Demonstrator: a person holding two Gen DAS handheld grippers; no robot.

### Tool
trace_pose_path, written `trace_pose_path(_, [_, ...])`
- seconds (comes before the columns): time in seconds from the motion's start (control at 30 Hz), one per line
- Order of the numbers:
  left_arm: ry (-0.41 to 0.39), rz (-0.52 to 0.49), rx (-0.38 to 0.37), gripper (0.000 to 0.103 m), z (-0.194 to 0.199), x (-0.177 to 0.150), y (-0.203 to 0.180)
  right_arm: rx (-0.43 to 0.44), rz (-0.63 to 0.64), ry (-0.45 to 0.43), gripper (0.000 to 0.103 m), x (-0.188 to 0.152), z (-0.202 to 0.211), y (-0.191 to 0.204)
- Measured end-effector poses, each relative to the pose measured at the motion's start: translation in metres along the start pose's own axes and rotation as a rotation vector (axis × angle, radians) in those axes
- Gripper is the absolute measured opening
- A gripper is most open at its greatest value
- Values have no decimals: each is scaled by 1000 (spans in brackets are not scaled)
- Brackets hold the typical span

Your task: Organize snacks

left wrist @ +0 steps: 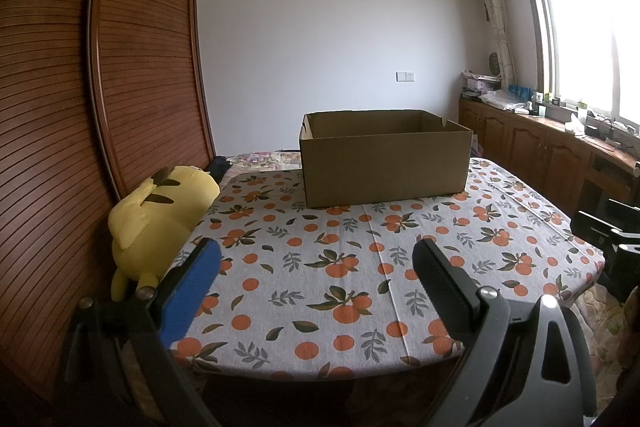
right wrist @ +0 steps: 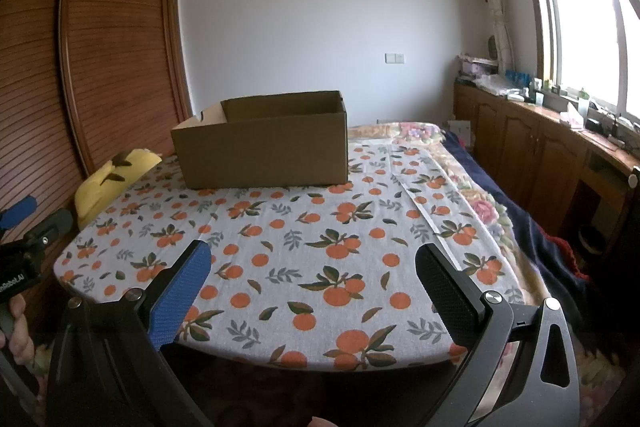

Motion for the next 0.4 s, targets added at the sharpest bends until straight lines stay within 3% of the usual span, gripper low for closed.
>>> trace_pose_path(0.4, [-1,0,1,97,0,0,0,1,1,0,103,0,0,1])
Point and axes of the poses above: each gripper's, at about its wrist camera, not at the fingertips, and z roughly against the way its jaws point, y to its left, x to its top, the point moved 4 cm from there along -z, roughly the way its jaws point, and after that the axes turned 9 degrees about -y, right-handed, at the moved point
